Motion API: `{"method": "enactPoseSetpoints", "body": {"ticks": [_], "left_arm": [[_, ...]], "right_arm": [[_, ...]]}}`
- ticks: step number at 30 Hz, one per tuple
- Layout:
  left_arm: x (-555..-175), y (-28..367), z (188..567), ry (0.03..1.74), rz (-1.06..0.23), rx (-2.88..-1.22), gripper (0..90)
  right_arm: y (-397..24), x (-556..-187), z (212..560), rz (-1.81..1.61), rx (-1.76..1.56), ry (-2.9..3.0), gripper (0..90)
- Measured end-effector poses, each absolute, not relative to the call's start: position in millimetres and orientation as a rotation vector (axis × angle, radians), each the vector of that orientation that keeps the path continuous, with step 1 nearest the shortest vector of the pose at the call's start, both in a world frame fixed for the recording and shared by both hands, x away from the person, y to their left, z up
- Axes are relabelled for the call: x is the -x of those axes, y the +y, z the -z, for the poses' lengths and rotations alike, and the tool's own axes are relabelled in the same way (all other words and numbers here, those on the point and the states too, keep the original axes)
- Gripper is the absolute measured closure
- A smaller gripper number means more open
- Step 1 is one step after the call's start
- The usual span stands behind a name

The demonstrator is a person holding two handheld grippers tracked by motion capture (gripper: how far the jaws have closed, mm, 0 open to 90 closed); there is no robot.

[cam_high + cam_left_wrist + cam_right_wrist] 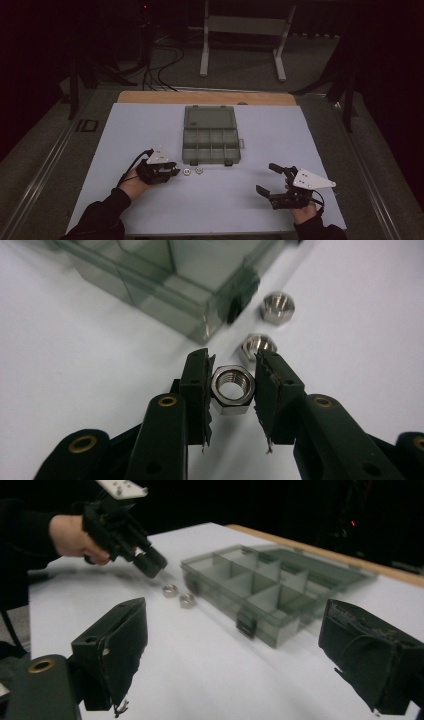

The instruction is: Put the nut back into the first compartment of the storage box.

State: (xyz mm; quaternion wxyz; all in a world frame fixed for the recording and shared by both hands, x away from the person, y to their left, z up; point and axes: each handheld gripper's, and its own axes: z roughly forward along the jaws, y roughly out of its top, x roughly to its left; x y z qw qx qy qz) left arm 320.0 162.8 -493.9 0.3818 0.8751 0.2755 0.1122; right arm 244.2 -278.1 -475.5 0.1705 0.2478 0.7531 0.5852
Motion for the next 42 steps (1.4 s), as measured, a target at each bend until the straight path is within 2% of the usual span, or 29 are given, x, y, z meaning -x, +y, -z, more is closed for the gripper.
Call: {"method": "enactPoseSetpoints", "body": {"ticks": [10,21,31,42], "left_arm": [[-331,164,450,0.688,-0.338,-2.164,68.3],[-370,155,419,0.757,-0.377,-2.082,68.2],[-394,132,421,0.760,-0.410,-2.071,68.2],[-423,119,458,0.857,-0.343,-2.096,68.2]], "right_arm": [[-276,-244,476,-1.687,-0.694,2.153,12.1],[-277,-245,476,-1.680,-0.707,2.154,12.2],[-277,-245,477,-1.687,-0.709,2.156,12.3],[-278,-246,478,-1.685,-0.716,2.160,12.3]]}}
